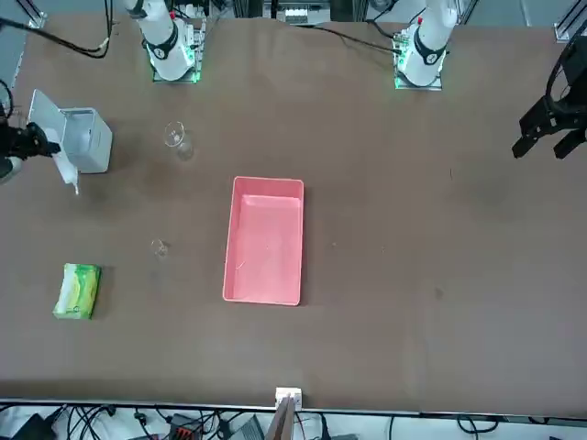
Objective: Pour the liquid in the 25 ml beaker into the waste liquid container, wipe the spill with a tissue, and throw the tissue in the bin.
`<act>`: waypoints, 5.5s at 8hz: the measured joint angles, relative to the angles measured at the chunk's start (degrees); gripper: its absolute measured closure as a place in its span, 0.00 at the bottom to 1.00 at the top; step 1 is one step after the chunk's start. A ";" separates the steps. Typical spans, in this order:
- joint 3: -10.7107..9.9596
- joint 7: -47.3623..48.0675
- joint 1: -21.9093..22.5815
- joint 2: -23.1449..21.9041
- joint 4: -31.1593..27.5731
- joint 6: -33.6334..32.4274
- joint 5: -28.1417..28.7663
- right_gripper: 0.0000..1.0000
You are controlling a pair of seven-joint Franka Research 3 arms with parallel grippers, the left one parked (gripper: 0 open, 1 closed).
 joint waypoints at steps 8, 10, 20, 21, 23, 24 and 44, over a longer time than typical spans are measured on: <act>8.31 0.93 -13.91 -12.72 -24.24 14.22 -5.28 0.98; 8.31 0.93 -16.20 -12.80 -25.94 14.57 -5.72 0.98; 8.17 0.93 -21.60 -11.34 -26.99 17.07 -7.75 0.90; 8.17 0.93 -21.82 -11.20 -26.99 17.15 -7.75 0.85; 8.17 0.93 -21.91 -11.20 -26.99 17.41 -7.76 0.48; 8.18 0.93 -21.91 -11.21 -26.98 17.82 -7.76 0.32; 25.15 41.90 -9.04 -1.74 27.71 -16.01 -3.82 0.00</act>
